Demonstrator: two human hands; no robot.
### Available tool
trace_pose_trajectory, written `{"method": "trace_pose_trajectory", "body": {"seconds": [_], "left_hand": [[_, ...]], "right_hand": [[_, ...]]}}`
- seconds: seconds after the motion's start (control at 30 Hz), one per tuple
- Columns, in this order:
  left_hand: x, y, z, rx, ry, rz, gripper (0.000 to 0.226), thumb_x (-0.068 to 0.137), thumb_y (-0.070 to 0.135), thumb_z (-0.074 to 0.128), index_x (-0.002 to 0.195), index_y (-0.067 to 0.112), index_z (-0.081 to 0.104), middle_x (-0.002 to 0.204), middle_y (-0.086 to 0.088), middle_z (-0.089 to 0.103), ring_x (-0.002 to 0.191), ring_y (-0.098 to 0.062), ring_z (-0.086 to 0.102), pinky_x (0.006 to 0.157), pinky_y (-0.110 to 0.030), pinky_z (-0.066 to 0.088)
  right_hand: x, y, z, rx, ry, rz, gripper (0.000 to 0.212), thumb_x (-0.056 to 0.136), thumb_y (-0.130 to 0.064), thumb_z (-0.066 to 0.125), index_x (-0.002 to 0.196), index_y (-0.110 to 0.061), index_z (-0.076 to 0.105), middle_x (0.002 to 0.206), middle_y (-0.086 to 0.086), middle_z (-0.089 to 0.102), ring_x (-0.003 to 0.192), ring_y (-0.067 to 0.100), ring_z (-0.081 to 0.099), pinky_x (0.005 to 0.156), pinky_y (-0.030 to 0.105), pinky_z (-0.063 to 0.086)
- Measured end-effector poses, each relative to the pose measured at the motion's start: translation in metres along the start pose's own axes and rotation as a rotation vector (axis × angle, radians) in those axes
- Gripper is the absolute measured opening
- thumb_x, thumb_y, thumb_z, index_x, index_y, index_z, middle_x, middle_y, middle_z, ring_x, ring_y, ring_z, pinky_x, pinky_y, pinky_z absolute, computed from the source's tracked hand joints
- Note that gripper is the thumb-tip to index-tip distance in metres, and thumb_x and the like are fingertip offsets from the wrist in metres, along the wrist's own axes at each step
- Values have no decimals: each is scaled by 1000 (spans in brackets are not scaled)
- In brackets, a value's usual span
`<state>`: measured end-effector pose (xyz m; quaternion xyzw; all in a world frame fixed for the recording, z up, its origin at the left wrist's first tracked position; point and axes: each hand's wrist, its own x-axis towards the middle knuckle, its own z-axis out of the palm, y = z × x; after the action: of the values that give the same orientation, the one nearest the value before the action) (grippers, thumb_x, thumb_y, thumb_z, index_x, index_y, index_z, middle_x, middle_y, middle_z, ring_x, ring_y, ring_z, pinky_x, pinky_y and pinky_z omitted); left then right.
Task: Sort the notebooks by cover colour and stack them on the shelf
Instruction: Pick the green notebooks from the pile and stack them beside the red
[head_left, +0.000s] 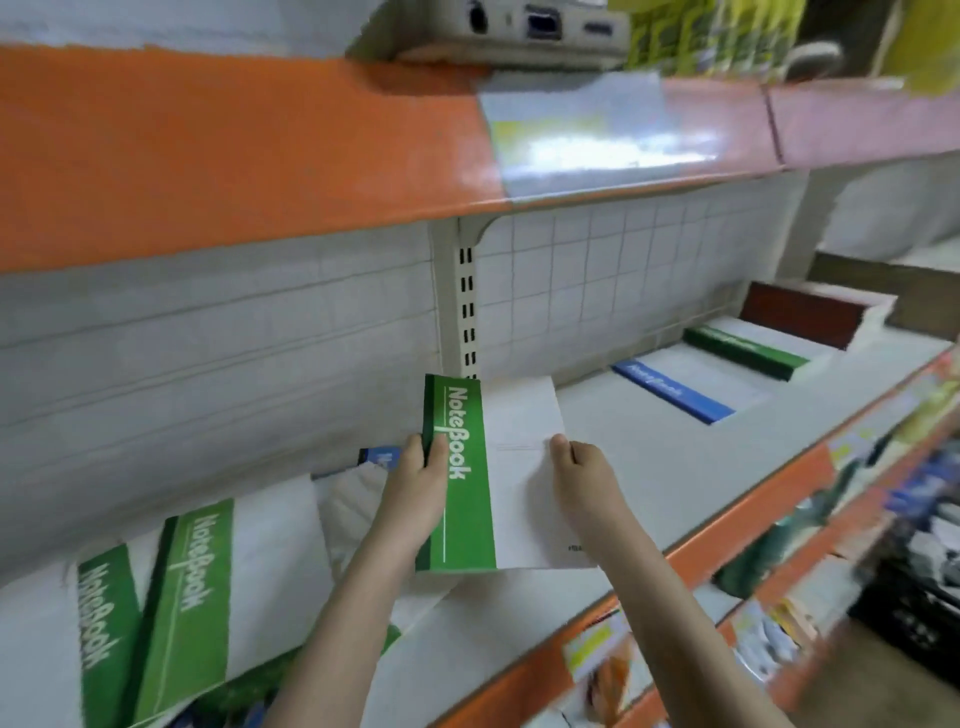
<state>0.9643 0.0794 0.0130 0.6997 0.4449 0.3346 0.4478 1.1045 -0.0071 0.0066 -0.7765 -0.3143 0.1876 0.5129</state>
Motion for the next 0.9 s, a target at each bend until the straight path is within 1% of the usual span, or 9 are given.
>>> {"method": "trace_pose_trajectory", "body": {"seconds": [0.07, 0.13, 0.27, 0.37, 0.47, 0.57, 0.7, 0.83, 0.9], "left_hand": [[5, 10, 34, -13, -80, 10, 28, 101, 38, 34, 105, 19, 53, 94, 1, 63, 81, -10, 60, 63, -26, 44], [8, 20, 67, -24, -153, 13, 30, 101, 36, 35, 105, 15, 55, 99, -5, 65, 84, -16, 62, 69, -31, 48], [5, 40, 131, -1, -280, 19, 36, 101, 36, 36, 103, 7, 57, 95, -12, 67, 87, -27, 65, 81, -42, 52], [1, 57, 182, 16, -369, 35, 35, 100, 35, 36, 103, 7, 57, 97, -12, 66, 88, -27, 63, 79, -38, 50], [-5, 70, 225, 1, -448, 39, 31, 100, 35, 37, 99, 10, 56, 99, -9, 65, 91, -25, 62, 81, -35, 48], [-15, 87, 275, -14, -530, 37, 29, 100, 36, 36, 91, 16, 54, 93, -6, 65, 86, -21, 62, 81, -34, 49], [-29, 112, 341, -26, -604, 54, 32, 101, 35, 34, 94, 11, 55, 97, -9, 65, 92, -26, 62, 85, -35, 49], [-47, 130, 403, -43, -669, 105, 34, 101, 30, 34, 105, 9, 60, 105, -10, 65, 98, -25, 61, 89, -35, 48], [-58, 136, 432, -37, -720, 95, 39, 101, 32, 33, 115, 5, 58, 110, -12, 65, 101, -26, 61, 92, -38, 48]], "right_hand": [[7, 14, -31, 14, 34, 92, 30, 102, -37, 28, 96, -13, 46, 91, 4, 54, 88, 23, 54, 74, 31, 37], [15, 29, -62, 0, 72, 139, 32, 102, -38, 29, 101, -12, 47, 100, 8, 56, 91, 24, 54, 76, 31, 37], [26, 60, -118, 6, 157, 183, 36, 101, -34, 32, 100, -6, 54, 97, 10, 56, 86, 23, 51, 75, 28, 36], [30, 88, -161, 7, 232, 242, 28, 101, -32, 34, 89, -11, 50, 89, 9, 51, 85, 20, 47, 74, 25, 35], [31, 108, -198, 11, 298, 239, 35, 101, -20, 33, 69, -12, 46, 83, 14, 48, 84, 20, 45, 72, 26, 32], [28, 128, -243, 63, 379, 274, 27, 99, -17, 34, 87, -5, 55, 87, 12, 49, 87, 21, 46, 73, 28, 31], [27, 158, -299, 131, 444, 315, 20, 94, -17, 35, 77, -11, 44, 77, 9, 44, 81, 24, 45, 72, 31, 32], [24, 187, -351, 73, 498, 366, 24, 98, -23, 32, 110, -11, 49, 103, 14, 56, 87, 23, 53, 68, 27, 37], [22, 202, -376, 56, 533, 403, 34, 99, -24, 31, 122, -7, 49, 118, 16, 57, 100, 25, 54, 76, 29, 39]]}}
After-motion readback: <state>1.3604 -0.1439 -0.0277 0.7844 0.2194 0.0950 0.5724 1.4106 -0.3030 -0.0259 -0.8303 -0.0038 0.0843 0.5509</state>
